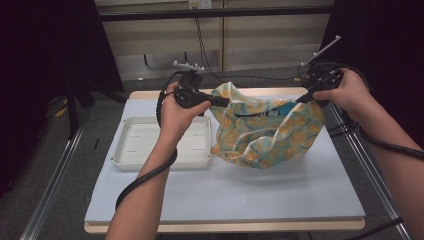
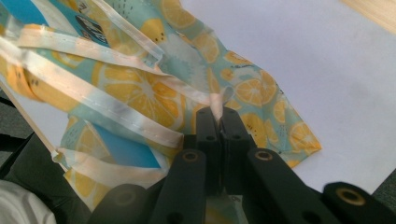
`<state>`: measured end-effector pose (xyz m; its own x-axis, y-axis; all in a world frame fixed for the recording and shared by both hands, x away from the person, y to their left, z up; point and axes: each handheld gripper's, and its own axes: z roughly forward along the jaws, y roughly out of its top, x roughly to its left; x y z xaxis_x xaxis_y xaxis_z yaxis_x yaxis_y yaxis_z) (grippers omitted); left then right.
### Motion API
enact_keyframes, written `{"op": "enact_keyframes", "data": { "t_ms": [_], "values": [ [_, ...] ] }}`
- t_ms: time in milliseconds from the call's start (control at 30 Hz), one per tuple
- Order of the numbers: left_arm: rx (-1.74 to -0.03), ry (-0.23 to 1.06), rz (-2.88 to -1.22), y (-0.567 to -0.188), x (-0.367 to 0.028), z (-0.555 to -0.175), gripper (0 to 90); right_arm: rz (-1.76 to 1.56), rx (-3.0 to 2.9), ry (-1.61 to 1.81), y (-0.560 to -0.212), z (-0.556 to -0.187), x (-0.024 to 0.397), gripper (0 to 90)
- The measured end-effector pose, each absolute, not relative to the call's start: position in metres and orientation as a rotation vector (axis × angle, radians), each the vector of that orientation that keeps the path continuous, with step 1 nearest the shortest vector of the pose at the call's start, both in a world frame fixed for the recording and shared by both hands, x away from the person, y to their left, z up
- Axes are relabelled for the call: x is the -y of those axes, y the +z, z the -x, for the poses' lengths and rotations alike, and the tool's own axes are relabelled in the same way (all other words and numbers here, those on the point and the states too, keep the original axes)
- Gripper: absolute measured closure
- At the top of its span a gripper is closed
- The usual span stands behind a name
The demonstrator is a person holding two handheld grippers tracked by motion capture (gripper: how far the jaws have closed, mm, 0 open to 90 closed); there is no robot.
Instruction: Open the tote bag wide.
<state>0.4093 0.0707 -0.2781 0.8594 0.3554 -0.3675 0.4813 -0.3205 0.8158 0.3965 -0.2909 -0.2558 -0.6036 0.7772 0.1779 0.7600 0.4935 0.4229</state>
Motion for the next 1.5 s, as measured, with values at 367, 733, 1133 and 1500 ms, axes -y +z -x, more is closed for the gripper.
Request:
{"op": "enact_keyframes", "data": {
  "t_ms": [367, 733, 1133, 1500],
  "values": [
    [-0.662, -0.124, -1.911, -0.272, -0.068, -0.417, 90.0, -1.419, -2.660, 0.751, -0.260, -0.392, 0.304, 88.1],
    [-0.735, -0.081, -1.900, -0.283, -0.063, -0.428, 90.0, -1.414, -2.658, 0.736, -0.262, -0.393, 0.305, 88.2],
    [-0.806, -0.101, -1.953, -0.307, -0.061, -0.432, 78.5, -1.437, -2.642, 0.691, -0.271, -0.390, 0.316, 88.1],
    [-0.802, -0.047, -2.084, -0.325, -0.064, -0.423, 42.1, -1.457, -2.626, 0.712, -0.275, -0.384, 0.322, 87.9]
  ]
}}
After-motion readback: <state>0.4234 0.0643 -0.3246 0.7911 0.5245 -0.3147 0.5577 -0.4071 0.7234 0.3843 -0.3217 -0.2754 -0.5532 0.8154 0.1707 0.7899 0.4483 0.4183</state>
